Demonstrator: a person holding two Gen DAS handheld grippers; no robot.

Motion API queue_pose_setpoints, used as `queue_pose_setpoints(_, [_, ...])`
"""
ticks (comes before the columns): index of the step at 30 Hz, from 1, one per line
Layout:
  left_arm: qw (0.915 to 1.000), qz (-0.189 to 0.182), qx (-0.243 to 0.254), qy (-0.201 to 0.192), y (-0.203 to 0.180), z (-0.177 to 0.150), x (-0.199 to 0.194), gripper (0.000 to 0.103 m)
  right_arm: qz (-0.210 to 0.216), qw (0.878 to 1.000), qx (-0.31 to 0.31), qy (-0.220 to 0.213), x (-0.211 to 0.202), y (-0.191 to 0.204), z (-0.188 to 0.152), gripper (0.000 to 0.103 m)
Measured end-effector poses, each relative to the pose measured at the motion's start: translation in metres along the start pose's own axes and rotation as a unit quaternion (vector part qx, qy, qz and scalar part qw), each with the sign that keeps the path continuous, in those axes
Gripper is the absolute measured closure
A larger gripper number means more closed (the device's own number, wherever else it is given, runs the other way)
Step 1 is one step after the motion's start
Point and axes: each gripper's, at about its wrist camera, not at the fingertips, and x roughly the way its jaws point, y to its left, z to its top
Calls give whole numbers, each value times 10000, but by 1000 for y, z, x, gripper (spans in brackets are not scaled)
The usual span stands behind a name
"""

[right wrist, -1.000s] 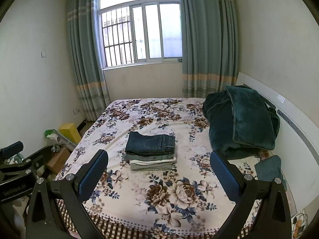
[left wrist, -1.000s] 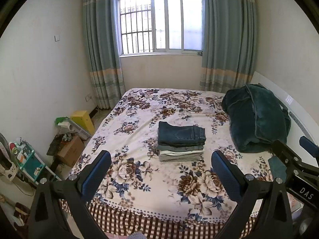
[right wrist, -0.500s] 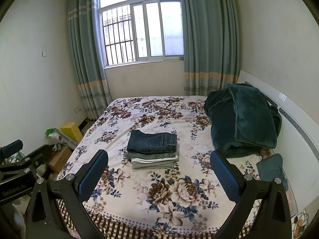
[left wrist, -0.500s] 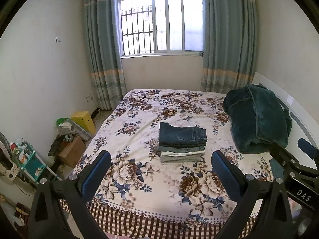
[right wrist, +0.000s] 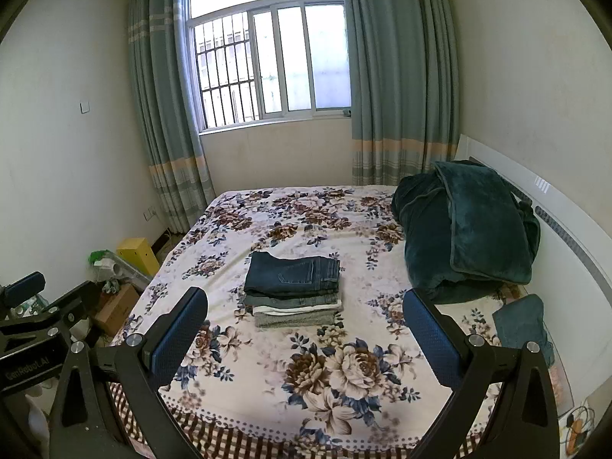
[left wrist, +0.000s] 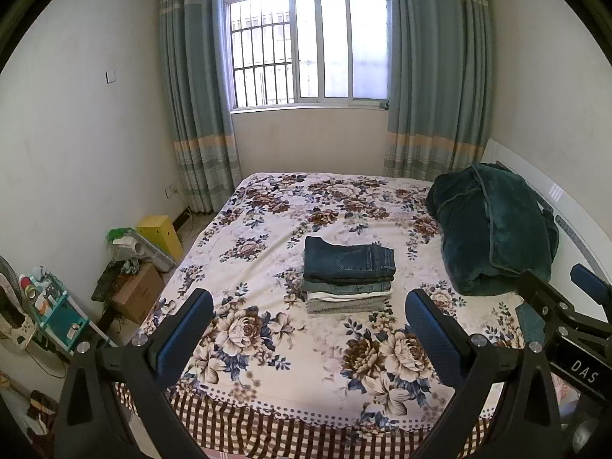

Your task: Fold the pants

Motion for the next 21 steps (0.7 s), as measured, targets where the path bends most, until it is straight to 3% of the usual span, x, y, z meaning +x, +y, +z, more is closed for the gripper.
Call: queue_pose_setpoints(21, [10000, -40, 7, -37, -7, 5, -3, 0, -32, 10000, 36, -16, -4, 2, -5, 0])
